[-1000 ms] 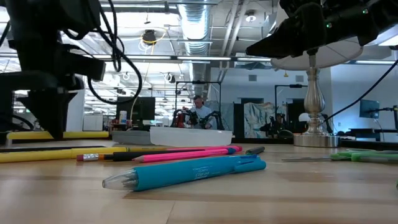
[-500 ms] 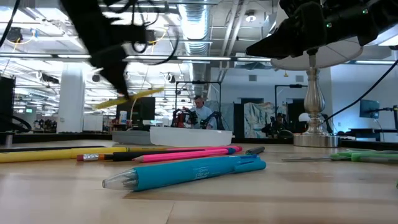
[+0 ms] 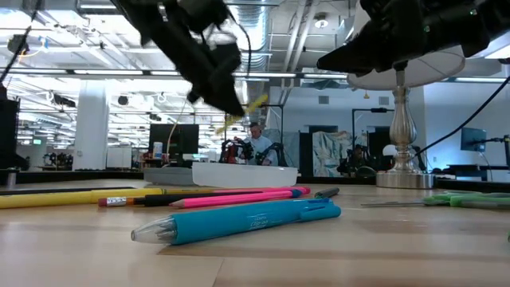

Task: Pick & place school supplies into a supply box
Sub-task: Put the yellow pen into the supply box, then put the gray pen into the supply box

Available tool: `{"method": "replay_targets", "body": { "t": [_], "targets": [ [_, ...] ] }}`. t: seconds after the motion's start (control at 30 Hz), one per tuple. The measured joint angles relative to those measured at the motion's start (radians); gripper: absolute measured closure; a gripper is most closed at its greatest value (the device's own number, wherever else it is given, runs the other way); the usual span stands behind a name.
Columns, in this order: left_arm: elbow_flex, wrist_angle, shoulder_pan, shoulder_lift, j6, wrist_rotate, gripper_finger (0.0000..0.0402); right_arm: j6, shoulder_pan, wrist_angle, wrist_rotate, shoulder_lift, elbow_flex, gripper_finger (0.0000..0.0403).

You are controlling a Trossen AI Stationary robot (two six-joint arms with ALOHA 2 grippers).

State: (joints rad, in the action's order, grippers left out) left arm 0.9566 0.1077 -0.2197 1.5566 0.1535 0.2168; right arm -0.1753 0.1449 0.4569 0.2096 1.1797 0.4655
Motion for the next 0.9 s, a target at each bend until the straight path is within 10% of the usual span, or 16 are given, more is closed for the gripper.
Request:
{"method": "replay_targets", "body": {
  "t": [0.53,0.9],
  "targets": [
    [-0.001,-0.108,-0.090,0.197,-0.049,-0.159,0.0357,0.050,0.004,-0.064,0.001,0.000,0.000,0.0337],
    [0.009,-0.108,-0.083,0.195,-0.122,-0.144,0.0238,0.117,0.004,-0.124,0.005,0.000,0.000,0.0337]
  ]
}}
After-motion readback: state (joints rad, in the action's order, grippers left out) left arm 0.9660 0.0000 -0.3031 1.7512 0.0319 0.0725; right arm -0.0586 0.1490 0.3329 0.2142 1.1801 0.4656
